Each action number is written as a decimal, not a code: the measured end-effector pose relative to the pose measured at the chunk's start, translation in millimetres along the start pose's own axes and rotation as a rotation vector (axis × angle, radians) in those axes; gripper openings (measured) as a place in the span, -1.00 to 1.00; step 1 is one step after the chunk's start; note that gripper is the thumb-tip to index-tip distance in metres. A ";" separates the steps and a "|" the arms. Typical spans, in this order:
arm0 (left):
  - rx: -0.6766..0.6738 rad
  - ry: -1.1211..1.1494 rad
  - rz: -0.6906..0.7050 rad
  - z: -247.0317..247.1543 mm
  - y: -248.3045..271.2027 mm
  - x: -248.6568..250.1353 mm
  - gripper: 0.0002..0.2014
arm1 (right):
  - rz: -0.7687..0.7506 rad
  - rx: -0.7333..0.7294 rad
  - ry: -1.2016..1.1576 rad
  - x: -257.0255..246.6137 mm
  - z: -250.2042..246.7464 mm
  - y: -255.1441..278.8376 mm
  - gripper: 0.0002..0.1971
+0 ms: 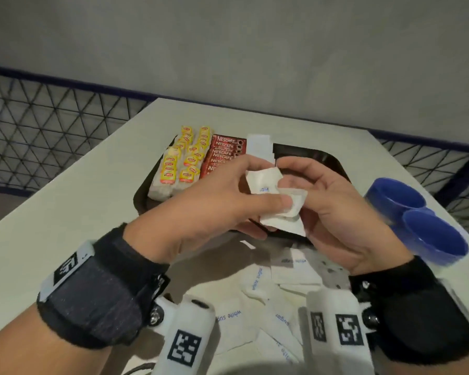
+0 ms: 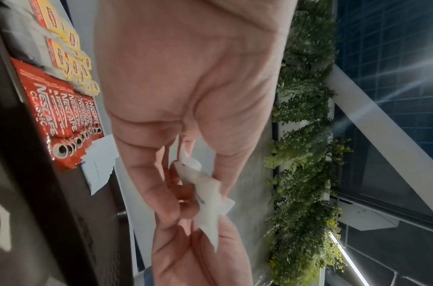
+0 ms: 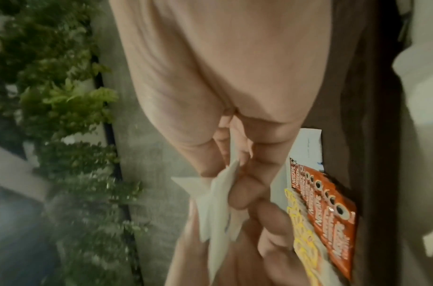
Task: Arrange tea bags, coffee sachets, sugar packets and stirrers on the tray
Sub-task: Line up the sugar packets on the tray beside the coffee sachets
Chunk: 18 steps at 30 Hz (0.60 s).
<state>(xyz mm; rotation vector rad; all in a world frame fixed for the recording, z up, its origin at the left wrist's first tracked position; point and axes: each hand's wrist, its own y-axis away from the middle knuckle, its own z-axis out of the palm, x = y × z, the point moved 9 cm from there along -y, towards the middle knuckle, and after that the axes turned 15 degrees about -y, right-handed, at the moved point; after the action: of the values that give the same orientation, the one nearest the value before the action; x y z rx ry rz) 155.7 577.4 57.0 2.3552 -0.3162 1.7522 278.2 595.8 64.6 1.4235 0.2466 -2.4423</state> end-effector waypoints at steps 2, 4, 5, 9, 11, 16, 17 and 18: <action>0.008 0.034 -0.013 0.3 -2.1 -5.3 -0.52 | -0.045 0.046 0.085 3.3 -4.8 -0.7 -0.62; 0.011 0.013 0.004 0.5 -4.4 -8.5 -0.51 | -0.087 0.079 0.167 3.6 -9.7 2.1 -0.63; 0.028 -0.030 0.026 -0.9 -5.5 -8.4 -0.51 | -0.108 0.095 0.180 1.6 -12.1 4.4 -0.65; 0.134 -0.104 0.082 -8.0 -6.9 -5.3 -0.57 | -0.162 0.090 0.225 -7.6 -12.0 14.8 -0.56; 0.179 -0.100 0.106 -10.9 -7.4 -3.5 -0.58 | -0.209 0.084 0.286 -10.9 -9.4 17.0 -0.56; 0.221 -0.026 0.118 -14.5 -7.0 -1.7 -0.58 | -0.264 0.111 0.422 -12.2 -14.7 15.0 -0.74; 0.222 0.005 0.111 -14.1 -7.0 -1.7 -0.61 | -0.257 0.106 0.399 -12.2 -15.7 14.8 -0.78; 0.222 0.051 0.098 -13.8 -7.0 -2.1 -0.66 | -0.258 0.108 0.382 -12.8 -17.6 14.6 -0.79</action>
<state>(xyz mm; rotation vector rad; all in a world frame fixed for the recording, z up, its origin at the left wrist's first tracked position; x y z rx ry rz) 144.5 588.0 58.8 2.4771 -0.2440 1.9823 303.5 589.5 67.2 2.0169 0.4100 -2.3849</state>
